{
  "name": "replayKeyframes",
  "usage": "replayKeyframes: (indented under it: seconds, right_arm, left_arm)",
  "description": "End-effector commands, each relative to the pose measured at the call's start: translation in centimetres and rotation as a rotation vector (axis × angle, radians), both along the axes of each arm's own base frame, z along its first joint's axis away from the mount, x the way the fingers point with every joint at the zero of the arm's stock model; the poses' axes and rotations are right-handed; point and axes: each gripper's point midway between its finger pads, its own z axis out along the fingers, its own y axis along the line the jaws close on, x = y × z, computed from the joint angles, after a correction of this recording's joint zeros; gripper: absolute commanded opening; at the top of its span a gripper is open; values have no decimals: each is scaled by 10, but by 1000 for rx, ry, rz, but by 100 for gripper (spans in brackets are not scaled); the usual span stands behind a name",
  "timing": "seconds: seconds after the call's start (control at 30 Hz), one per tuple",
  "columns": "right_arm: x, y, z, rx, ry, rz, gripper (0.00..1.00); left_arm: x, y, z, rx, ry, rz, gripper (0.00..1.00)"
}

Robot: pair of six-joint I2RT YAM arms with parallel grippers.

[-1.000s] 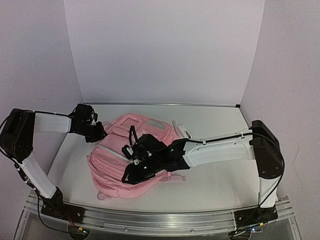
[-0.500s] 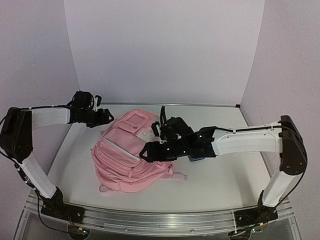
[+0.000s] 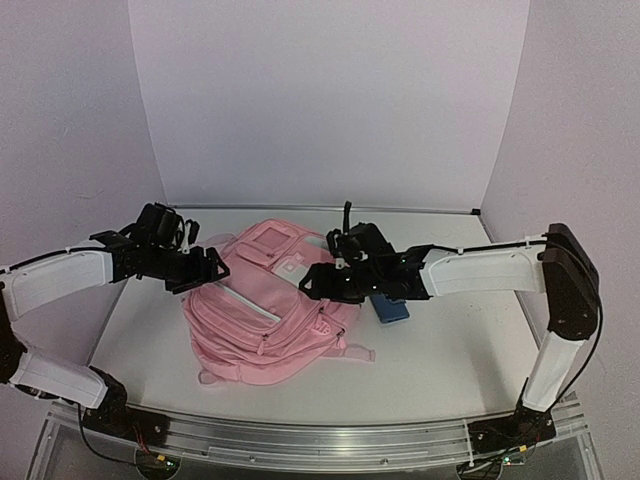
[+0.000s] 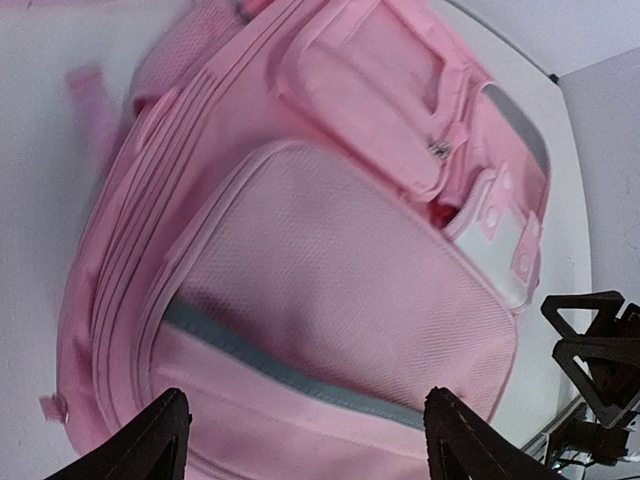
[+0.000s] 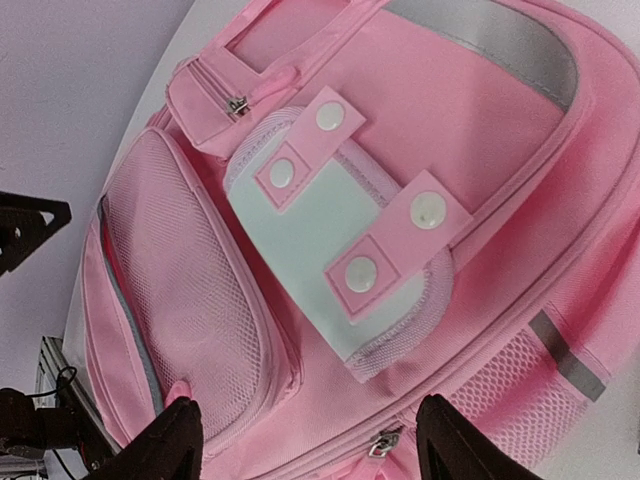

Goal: Pack the student bag
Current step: Unzip the student bag at the center of the board.

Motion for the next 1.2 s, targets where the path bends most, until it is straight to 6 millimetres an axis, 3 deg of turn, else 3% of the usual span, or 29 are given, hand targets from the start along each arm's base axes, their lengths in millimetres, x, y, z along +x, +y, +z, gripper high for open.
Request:
replayKeyframes:
  seconds: [0.0, 0.17, 0.33, 0.47, 0.6, 0.8, 0.97, 1.17]
  right_arm:
    - [3, 27, 0, 80, 14, 37, 62]
    - [-7, 49, -9, 171, 81, 104, 57]
    - [-8, 59, -14, 217, 103, 129, 53]
    - [-8, 70, -15, 252, 116, 153, 45]
    - [-8, 78, -13, 287, 127, 169, 43]
    - [-7, 77, -2, 318, 128, 145, 45]
    - [-6, 66, -7, 295, 113, 110, 45]
    - [-6, 52, -4, 285, 87, 69, 45]
  left_arm:
    - [-29, 17, -19, -44, 157, 134, 82]
    - [-41, 12, -34, -88, 214, 122, 82]
    - [-36, 3, -37, -134, 197, 98, 81]
    - [-25, -4, -37, -152, 158, 83, 71]
    - [-13, -1, -45, -111, 149, 111, 61]
    - [0, 3, -48, -50, 132, 121, 59]
    - [20, 5, -54, 8, 84, 96, 58]
    - [53, -13, -42, -3, -41, -17, 56]
